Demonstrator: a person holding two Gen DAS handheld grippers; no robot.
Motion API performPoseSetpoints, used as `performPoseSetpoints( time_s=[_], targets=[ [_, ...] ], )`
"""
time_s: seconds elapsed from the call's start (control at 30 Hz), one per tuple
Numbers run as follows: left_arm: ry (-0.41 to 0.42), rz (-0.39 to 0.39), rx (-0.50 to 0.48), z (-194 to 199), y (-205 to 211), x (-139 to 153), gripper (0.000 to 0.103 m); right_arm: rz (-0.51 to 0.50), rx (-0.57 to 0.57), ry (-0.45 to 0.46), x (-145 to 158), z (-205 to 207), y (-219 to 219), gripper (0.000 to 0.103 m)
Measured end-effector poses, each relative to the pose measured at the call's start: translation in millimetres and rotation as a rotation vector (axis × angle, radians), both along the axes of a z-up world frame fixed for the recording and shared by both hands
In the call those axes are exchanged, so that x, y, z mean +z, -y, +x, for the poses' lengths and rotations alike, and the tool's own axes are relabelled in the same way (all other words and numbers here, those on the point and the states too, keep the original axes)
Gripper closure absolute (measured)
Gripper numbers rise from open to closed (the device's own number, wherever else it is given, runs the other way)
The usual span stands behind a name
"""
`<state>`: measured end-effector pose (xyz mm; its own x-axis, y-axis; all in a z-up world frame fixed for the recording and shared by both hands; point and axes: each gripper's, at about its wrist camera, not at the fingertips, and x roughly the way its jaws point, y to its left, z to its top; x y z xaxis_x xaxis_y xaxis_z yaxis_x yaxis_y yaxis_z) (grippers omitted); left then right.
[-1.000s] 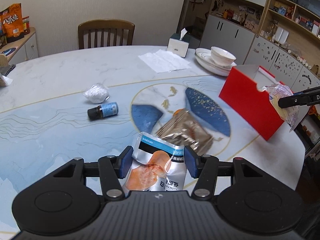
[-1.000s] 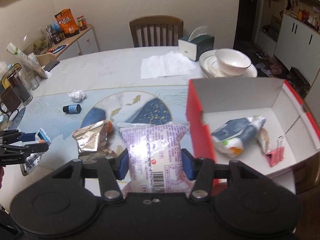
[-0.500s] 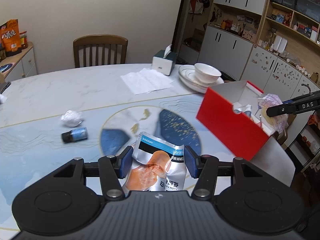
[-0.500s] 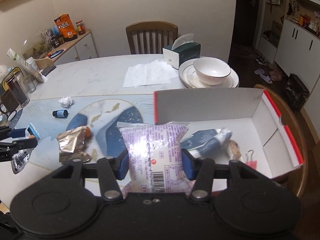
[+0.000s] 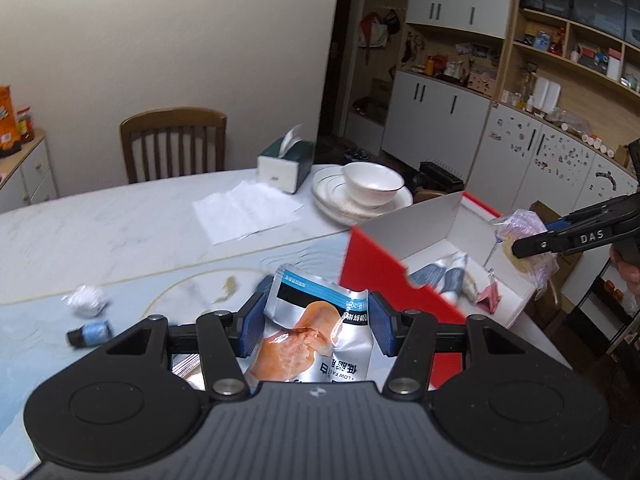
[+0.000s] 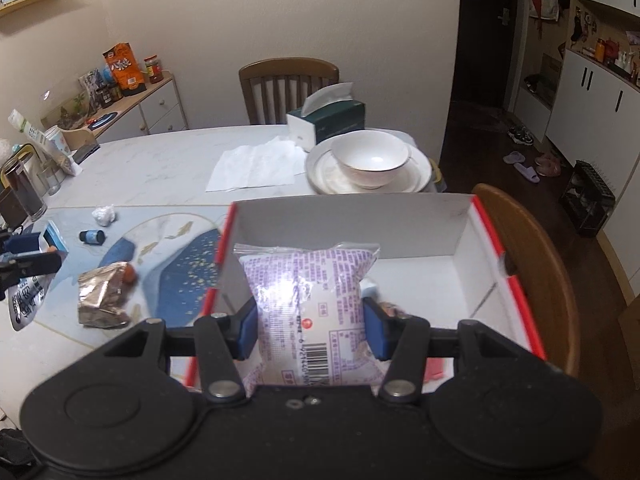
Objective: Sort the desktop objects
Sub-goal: 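Carry both packets into the red box and open both tools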
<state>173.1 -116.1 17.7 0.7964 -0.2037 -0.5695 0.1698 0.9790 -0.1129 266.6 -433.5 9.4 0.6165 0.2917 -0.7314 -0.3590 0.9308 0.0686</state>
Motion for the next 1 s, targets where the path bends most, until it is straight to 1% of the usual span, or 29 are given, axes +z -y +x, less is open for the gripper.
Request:
performPoseSetpoints(
  time_s=[0.23, 0.53, 0.73, 1.0],
  targets=[
    [0.023, 0.006, -0.082, 24.2, 45.3, 11.2, 0.05, -0.007, -0.02, 0.014, -2.1, 9.5, 27.7, 0.051],
    [0.046, 0.054, -0.231, 60.5, 105.8, 18.3, 0.049, -0.027, -0.05, 0.005, -11.0, 22.5, 53.1, 0.051],
    [0.032, 0.08, -0.325, 79.5, 143.4, 10.9, 0.049, -0.015, -0.051, -0.024, -17.9, 39.3, 61.1, 0.051],
    [0.004, 0.124, -0.41, 98.8, 183.1, -3.0, 0.049, -0.017, -0.019, -0.045, -30.2, 64.5, 66.3, 0.051]
  ],
)
